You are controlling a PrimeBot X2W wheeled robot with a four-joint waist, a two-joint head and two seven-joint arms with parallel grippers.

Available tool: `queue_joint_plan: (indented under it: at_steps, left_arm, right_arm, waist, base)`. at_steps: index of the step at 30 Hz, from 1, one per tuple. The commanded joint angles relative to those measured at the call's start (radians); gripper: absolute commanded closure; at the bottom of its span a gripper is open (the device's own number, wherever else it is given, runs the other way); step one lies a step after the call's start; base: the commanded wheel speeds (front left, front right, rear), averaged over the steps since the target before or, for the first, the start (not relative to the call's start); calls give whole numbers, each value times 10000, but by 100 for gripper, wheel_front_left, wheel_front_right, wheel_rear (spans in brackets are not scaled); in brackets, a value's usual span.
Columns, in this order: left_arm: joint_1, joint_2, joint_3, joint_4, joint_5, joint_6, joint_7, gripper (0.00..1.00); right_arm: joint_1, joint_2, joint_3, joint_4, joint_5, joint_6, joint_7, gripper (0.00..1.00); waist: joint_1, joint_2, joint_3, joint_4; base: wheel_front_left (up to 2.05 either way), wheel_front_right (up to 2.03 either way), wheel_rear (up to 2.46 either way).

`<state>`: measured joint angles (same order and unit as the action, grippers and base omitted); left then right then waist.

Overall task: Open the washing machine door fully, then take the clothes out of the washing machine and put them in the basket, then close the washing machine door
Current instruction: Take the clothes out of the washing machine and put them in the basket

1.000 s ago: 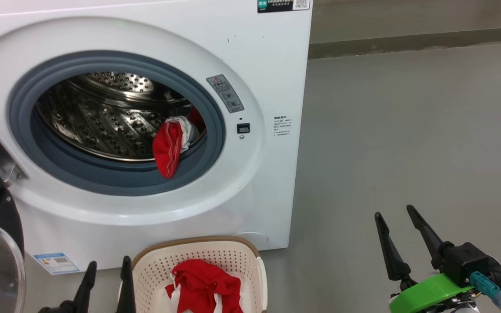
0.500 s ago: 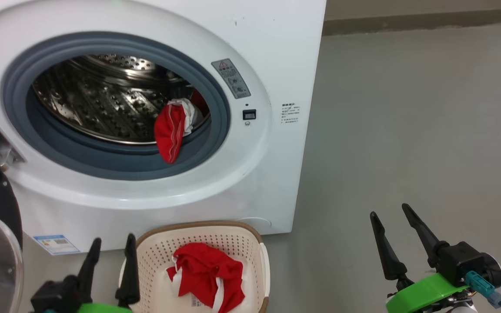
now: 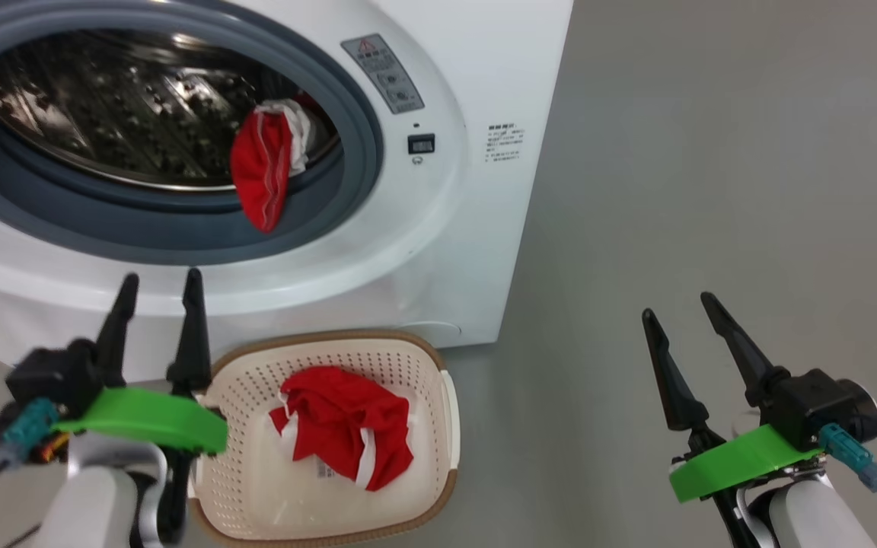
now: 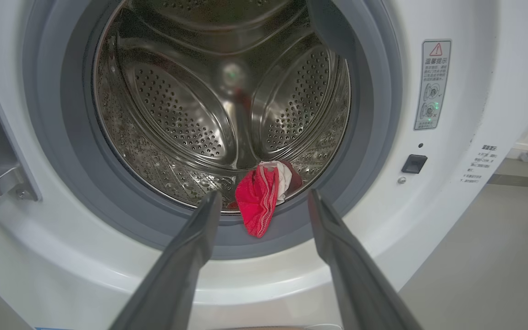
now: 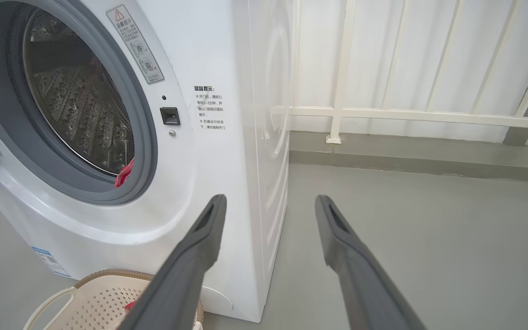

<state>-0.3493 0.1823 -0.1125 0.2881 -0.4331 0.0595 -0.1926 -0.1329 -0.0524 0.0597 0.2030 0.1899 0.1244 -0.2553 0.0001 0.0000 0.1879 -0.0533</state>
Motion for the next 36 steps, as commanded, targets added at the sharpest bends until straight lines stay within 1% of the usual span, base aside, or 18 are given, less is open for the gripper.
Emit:
queue_joint_plan:
  at_steps: [1, 13, 15, 24, 30, 32, 33, 36]
  left_arm:
    - [-474, 352, 395, -113, -27, -73, -112, 0]
    - [-3160, 585, 344, 1910, 47, -451, -401, 0]
    - [-3635, 709, 227, 2330, 265, -424, -429, 0]
    - [-5634, 862, 294, 4182, 304, -575, -588, 0]
    - [-6859, 1066, 291, 5364, 275, -851, -610, 0]
    - [-7246, 949, 378, 5826, -38, -1137, -367, 0]
    - [-7246, 949, 378, 5826, -38, -1137, -367, 0]
    - [-7790, 834, 325, 6474, -276, -1389, 145, 0]
  right_arm:
    - [-328, -65, 256, -286, -59, 63, -65, 0]
    - [-971, -76, 331, -481, -58, 63, -65, 0]
    - [-1085, -83, 364, -517, -69, 63, -65, 0]
    - [-1560, -146, 662, -522, -40, 63, -65, 0]
    - [-1755, -206, 873, -501, 76, 63, -65, 0]
    - [-1792, -226, 929, -485, 109, 63, -65, 0]
    - [-1792, -226, 929, -485, 109, 63, -65, 0]
    - [-1823, -257, 1016, -443, 165, 63, -65, 0]
  waist:
    - [-1, 0, 547, -226]
    - [-1, 0, 1839, -463]
    - [-1, 0, 2063, -483]
    - [-1, 0, 2825, -657]
    - [-1, 0, 3160, -768]
    - [-1, 0, 3226, -794]
    - [-1, 0, 3226, -794]
    - [-1, 0, 3281, -823]
  base:
    - [0, 0, 0]
    - [0, 0, 0]
    - [0, 0, 0]
    - [0, 0, 0]
    - [0, 0, 0]
    - [0, 0, 0]
    - [0, 0, 0]
    - [0, 0, 0]
